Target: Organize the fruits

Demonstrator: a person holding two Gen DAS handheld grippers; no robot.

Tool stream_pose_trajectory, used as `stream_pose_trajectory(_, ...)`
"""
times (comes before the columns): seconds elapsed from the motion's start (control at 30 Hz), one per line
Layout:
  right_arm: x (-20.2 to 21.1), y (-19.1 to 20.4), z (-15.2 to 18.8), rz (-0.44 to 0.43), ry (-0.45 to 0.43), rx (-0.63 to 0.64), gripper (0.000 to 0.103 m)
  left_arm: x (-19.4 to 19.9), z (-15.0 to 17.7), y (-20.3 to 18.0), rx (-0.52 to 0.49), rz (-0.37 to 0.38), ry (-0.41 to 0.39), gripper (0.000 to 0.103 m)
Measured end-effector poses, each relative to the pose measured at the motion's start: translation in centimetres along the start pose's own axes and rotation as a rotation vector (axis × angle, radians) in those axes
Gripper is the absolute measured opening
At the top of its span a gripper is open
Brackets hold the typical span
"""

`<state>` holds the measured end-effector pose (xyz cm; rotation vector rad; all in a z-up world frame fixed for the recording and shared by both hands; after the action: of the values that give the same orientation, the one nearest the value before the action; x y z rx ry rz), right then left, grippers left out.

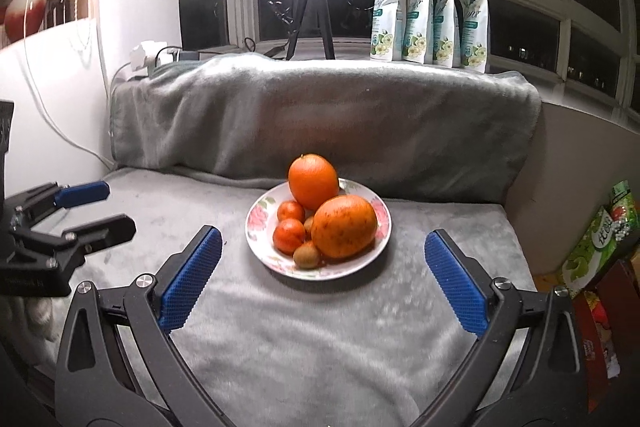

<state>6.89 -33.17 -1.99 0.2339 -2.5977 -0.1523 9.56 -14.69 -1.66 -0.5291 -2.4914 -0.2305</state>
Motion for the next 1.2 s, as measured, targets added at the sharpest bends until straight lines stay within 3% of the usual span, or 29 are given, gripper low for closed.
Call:
stream_pose_trajectory(0.37, 0.9, -0.1, 1.6, 0.0, 0.004, -0.04, 0.103, 1.3, 1.4, 1.0, 0.031, -0.037, 0.013, 0.085)
stream_pose_trajectory(1.2, 0.8, 0.1, 2.3, -0.01, 0.024, -0.082, 0.103, 1.7, 2.0, 1.4, 0.038, -0.034, 0.009, 0.086)
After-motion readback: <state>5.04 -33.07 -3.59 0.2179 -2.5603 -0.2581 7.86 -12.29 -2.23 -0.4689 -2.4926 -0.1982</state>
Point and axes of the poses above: each gripper's, at about its wrist camera, not at the fingertips, and x roughly against the way its jaws point, y to its left, z to its underside, the point moved 6 cm from there along -x, roughly the way its jaws point, and after that the axes turned 9 degrees about -x, right-handed, at the moved point
